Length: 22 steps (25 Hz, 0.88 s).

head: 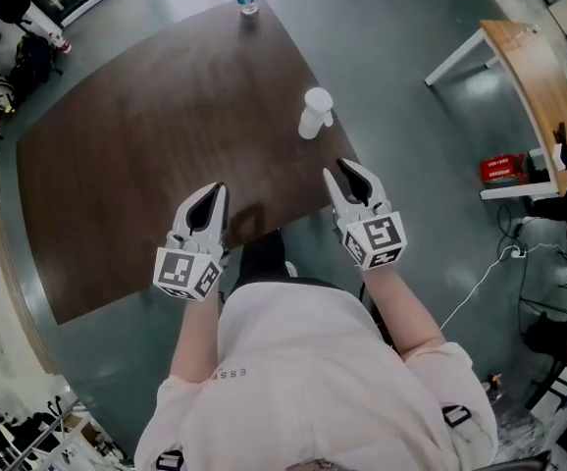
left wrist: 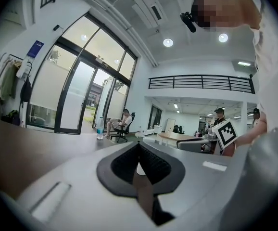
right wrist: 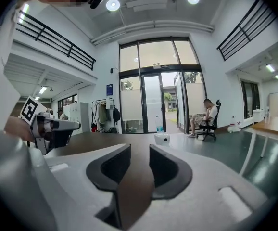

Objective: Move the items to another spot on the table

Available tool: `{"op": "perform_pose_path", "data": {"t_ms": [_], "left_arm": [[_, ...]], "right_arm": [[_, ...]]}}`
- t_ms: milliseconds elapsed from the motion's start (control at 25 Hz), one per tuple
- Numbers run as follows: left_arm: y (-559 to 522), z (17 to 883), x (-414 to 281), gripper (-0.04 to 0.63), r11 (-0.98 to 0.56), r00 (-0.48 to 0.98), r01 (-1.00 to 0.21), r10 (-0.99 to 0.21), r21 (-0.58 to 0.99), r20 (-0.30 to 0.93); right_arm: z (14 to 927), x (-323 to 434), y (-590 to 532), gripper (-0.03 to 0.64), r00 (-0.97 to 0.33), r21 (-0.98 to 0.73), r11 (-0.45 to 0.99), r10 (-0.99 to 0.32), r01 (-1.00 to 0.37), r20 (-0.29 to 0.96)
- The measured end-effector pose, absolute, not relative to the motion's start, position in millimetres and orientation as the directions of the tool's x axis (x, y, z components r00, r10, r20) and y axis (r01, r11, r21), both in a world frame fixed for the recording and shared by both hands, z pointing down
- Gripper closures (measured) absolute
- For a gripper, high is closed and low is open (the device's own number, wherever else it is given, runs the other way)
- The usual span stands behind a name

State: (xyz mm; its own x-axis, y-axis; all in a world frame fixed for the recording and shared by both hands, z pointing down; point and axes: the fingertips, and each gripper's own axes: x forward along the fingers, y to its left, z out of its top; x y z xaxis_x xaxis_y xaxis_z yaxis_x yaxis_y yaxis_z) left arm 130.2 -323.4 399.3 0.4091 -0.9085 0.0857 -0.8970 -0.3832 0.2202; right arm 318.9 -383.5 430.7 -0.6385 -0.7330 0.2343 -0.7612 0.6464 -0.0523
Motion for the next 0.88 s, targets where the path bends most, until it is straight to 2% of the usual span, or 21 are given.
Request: {"op": "perform_pose_path", "data": {"t_ms": [160,320,720,880], "left_arm": [[-372,399,136,0.581,-0.414,0.442,-0.882,-0.892,0.225,0.091],[-407,404,135,0.581,-0.437,0.464,-0.874,-0.880,0.211,0.099],[-457,432,125,0.581,-0.444,0.486,-0.860,-0.864,0.251,0.136],[-463,437,124,0.581,-0.428,0.475,-0.864,-0.868,0.266,0.146]], "right_arm": [[444,315,-428,0.366,-0.609,-0.042,0.621,-0.749,-0.783,0.261],[452,309,-467,0.293,-0.583,-0.020,0.601,-0.766,-0.799,0.270],[484,288,-521,0.281,-0.622,-0.067,0.637,-0.716,-0.768,0.316],[488,283,-522,0.303,-0.639,-0.057,0.658,-0.701,-0.751,0.317]]}}
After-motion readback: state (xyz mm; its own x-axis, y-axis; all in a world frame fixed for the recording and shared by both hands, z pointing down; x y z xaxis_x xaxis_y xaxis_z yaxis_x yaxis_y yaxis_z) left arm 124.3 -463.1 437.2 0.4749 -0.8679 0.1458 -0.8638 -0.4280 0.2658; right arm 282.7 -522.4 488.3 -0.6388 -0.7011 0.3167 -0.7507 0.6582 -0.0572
